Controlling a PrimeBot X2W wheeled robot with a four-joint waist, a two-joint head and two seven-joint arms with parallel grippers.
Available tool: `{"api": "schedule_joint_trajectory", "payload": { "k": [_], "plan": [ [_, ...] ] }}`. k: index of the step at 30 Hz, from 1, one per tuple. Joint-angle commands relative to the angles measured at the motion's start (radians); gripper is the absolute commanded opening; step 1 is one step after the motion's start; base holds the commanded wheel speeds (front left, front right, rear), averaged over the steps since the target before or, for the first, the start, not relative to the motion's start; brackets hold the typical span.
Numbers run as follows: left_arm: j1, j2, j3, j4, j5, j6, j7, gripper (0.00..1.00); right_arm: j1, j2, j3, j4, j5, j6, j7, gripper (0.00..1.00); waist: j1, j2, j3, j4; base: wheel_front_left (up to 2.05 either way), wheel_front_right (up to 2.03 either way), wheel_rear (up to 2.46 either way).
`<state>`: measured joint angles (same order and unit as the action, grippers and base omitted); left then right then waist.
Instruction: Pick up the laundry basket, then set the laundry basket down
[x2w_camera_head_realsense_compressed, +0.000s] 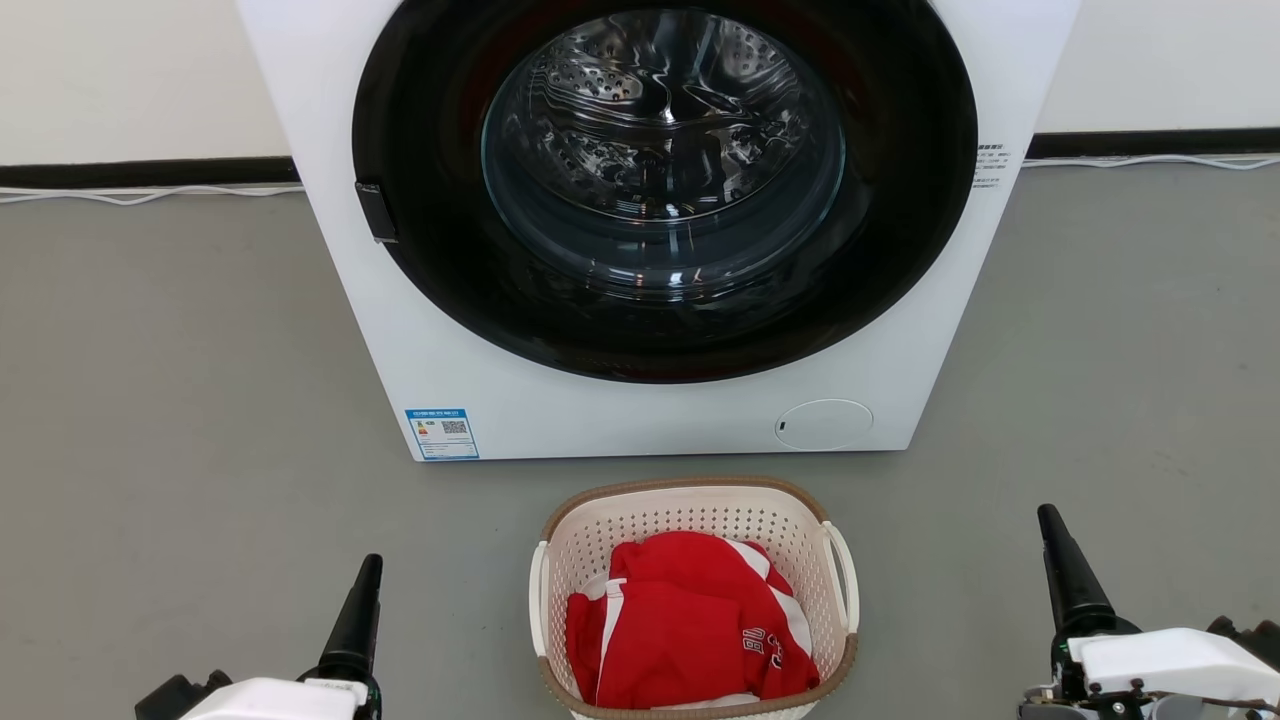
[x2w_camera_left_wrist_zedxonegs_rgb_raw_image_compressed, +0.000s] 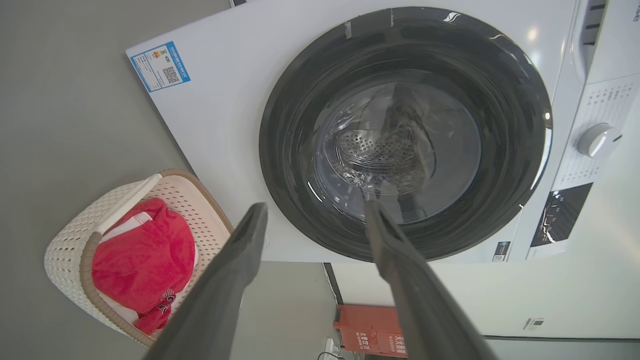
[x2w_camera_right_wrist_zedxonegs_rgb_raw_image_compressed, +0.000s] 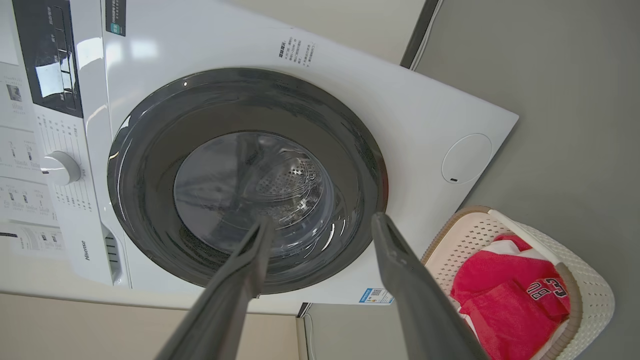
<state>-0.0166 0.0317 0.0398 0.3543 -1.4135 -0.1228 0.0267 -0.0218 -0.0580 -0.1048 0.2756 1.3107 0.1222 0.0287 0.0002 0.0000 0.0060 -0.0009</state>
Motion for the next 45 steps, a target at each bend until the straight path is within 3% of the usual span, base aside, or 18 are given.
{"api": "schedule_joint_trajectory", "payload": {
  "k": [1, 21, 45],
  "plan": [
    [-0.055, 0.008, 0.006, -0.021, 0.036, 0.001, -0.01, 1.0, -0.036, -0.018, 0.007, -0.033, -0.043, 0.003, -0.016, 1.0, -0.0001, 0.0, 0.0, 0.0, 0.0, 0.0, 0.0],
    [-0.067, 0.01, -0.014, -0.026, 0.367, 0.007, -0.072, 1.0, -0.046, -0.051, 0.047, -0.043, -0.408, 0.004, -0.078, 1.0, -0.0001, 0.0, 0.001, -0.001, 0.0, 0.0, 0.0],
    [-0.083, 0.013, -0.027, 0.002, 0.626, 0.005, -0.141, 1.0, -0.058, -0.081, 0.093, -0.03, -0.696, 0.005, -0.145, 1.0, -0.0001, 0.0, 0.001, -0.003, 0.0, 0.0, 0.0]
  ]
}}
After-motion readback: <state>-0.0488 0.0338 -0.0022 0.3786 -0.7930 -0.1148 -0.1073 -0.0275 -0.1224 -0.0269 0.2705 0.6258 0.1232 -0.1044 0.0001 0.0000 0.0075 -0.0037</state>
